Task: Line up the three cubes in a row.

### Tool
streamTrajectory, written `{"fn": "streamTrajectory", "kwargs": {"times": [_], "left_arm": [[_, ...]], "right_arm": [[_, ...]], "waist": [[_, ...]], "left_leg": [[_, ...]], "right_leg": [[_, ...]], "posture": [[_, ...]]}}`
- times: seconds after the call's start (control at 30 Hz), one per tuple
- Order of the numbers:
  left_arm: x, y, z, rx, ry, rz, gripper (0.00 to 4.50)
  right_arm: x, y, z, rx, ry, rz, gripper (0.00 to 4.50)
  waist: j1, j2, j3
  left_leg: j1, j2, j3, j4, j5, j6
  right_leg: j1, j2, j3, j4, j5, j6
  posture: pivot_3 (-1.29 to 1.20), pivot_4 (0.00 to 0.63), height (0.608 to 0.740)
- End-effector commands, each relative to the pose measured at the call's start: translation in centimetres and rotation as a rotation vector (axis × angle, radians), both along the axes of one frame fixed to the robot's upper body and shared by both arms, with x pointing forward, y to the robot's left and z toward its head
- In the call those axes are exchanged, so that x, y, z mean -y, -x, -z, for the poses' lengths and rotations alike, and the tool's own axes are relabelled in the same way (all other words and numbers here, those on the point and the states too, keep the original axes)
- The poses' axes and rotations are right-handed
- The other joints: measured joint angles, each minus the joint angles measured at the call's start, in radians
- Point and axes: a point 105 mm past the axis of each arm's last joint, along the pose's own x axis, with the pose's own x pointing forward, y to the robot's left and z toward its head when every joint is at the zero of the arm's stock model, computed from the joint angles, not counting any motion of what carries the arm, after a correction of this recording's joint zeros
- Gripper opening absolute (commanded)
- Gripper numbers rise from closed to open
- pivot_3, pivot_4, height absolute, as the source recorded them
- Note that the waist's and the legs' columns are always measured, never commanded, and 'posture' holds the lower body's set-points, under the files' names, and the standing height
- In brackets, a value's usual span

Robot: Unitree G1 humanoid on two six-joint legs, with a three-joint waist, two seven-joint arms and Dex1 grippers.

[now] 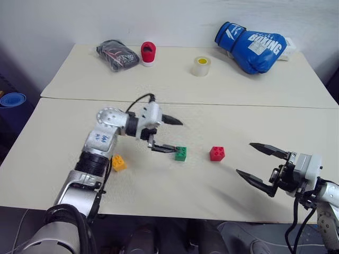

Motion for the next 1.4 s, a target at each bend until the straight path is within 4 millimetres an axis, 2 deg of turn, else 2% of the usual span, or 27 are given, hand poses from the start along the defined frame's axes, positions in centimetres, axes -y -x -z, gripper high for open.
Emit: {"fn": "streamTrajectory", "kwargs": {"times": [0.03,0.13,0.2,0.23,0.27,0.3,0.4,0.53,0.6,0.67,0.73,0.9,1.07,1.23,1.33,1.4], "left_arm": [[-3.9,0.5,-3.6,0.047,0.116,-0.062,4.47],[-9.2,0.5,-3.9,0.04,0.109,-0.237,4.47],[-13.2,0.8,-2.8,0.005,0.088,-0.389,4.47],[-15.6,1.6,-1.9,-0.022,0.078,-0.479,4.47],[-17.4,2.3,-1.2,-0.037,0.067,-0.543,4.47],[-18.3,2.9,-0.9,-0.042,0.061,-0.578,4.47],[-23.7,6.2,1.0,-0.084,0.031,-0.8,4.47],[-27.0,9.5,2.9,-0.159,-0.002,-0.945,4.47],[-28.6,11.6,4.6,-0.216,-0.041,-1.005,4.47],[-29.7,14.2,6.6,-0.304,-0.11,-1.024,4.47],[-29.4,14.9,7.1,-0.326,-0.115,-1.015,4.47],[-24.2,11.9,6.9,-0.288,-0.039,-0.861,4.47],[-19.5,8.5,8.6,-0.296,-0.015,-0.77,4.47],[-16.9,6.8,10.2,-0.321,-0.003,-0.71,4.47],[-16.1,6.3,10.9,-0.317,-0.021,-0.688,3.86],[-15.9,6.1,11.2,-0.308,-0.023,-0.692,3.29]], "right_arm": [[-0.4,-0.1,-1.5,0.048,-0.064,-0.019,4.5],[-1.5,0.0,-1.6,0.04,-0.033,-0.09,4.5],[-2.4,0.2,-1.1,0.024,0.03,-0.168,4.5],[-3.1,0.1,-1.2,0.047,0.037,-0.201,4.5],[-3.6,0.0,-1.2,0.067,0.043,-0.228,4.5],[-3.8,-0.1,-1.3,0.081,0.042,-0.242,4.5],[-5.3,-0.3,-1.2,0.13,0.048,-0.327,4.5],[-6.4,0.1,-0.3,0.162,0.072,-0.412,4.5],[-7.0,0.8,0.6,0.158,0.091,-0.468,4.5],[-7.5,1.0,0.5,0.157,0.044,-0.479,4.5],[-7.4,0.8,0.3,0.156,0.023,-0.468,4.5],[-6.5,0.4,0.5,0.142,0.037,-0.427,4.5],[-5.7,0.2,0.7,0.127,0.043,-0.373,4.5],[-5.3,0.1,0.8,0.124,0.05,-0.318,4.5],[-5.0,0.1,0.8,0.125,0.052,-0.285,4.5],[-4.9,0.2,0.9,0.126,0.052,-0.268,4.5]], "waist": [[-0.004,0.0,0.0],[-0.017,0.0,0.0],[-0.024,0.001,0.0],[-0.026,0.001,0.0],[-0.031,0.001,0.0],[-0.035,0.001,0.0],[-0.029,0.0,0.001],[-0.012,-0.001,0.001],[-0.009,0.0,0.001],[-0.012,0.0,0.001],[-0.01,0.0,0.001],[0.007,0.0,0.001],[-0.004,0.001,0.001],[-0.027,0.001,0.001],[-0.027,0.001,0.001],[-0.026,0.001,0.001]], "left_leg": [[0.0,0.0,0.0,0.0,0.0,0.0],[0.001,0.001,0.0,0.0,0.0,-0.001],[0.001,0.002,0.0,-0.001,-0.001,-0.002],[0.001,0.002,0.0,-0.001,-0.001,-0.003],[0.001,0.003,0.0,-0.001,-0.001,-0.003],[0.002,0.003,0.001,-0.001,-0.001,-0.003],[0.001,0.005,0.001,-0.001,-0.002,-0.004],[0.001,0.005,-0.002,-0.001,-0.004,-0.004],[0.001,0.003,-0.003,-0.001,-0.004,-0.004],[0.001,0.002,-0.002,-0.001,-0.005,-0.002],[0.001,0.002,-0.002,-0.001,-0.005,-0.002],[0.001,0.0,-0.004,-0.001,-0.009,-0.007],[0.001,0.0,-0.004,-0.001,-0.006,-0.003],[0.001,0.0,0.0,-0.002,-0.006,-0.002],[0.002,0.001,0.001,-0.003,-0.005,-0.002],[0.002,0.001,0.001,-0.002,-0.005,-0.002]], "right_leg": [[0.0,0.0,0.0,0.0,0.0,0.0],[0.0,0.001,0.0,0.0,0.0,0.0],[0.0,0.001,0.0,0.0,-0.001,-0.001],[0.0,0.001,0.0,0.0,-0.001,-0.001],[0.0,0.001,0.0,0.0,-0.001,-0.001],[0.0,0.0,0.001,0.0,-0.001,-0.001],[-0.001,-0.002,0.001,-0.001,-0.001,-0.002],[0.0,-0.005,-0.001,-0.002,-0.002,-0.003],[0.0,-0.008,-0.001,-0.002,-0.002,-0.003],[-0.001,-0.01,-0.001,-0.004,-0.002,-0.003],[-0.001,-0.01,-0.001,-0.004,-0.002,-0.003],[0.0,-0.013,-0.001,-0.004,-0.002,-0.003],[-0.001,-0.012,-0.001,-0.001,-0.002,-0.003],[-0.001,-0.009,-0.001,0.001,-0.002,-0.003],[-0.001,-0.009,-0.001,0.001,-0.002,-0.003],[-0.001,-0.009,0.0,0.001,-0.002,-0.003]], "posture": [[0.0,0.15,0.74],[0.0,0.15,0.74],[0.0,0.15,0.74],[0.0,0.15,0.74],[0.0,0.15,0.74],[0.0,0.15,0.74],[0.0,0.15,0.74],[0.0,0.15,0.74],[0.0,0.15,0.74],[0.0,0.15,0.74],[0.0,0.15,0.74],[0.0,0.15,0.74],[0.0,0.15,0.74],[0.0,0.15,0.74],[0.0,0.15,0.74],[0.0,0.15,0.74]]}}
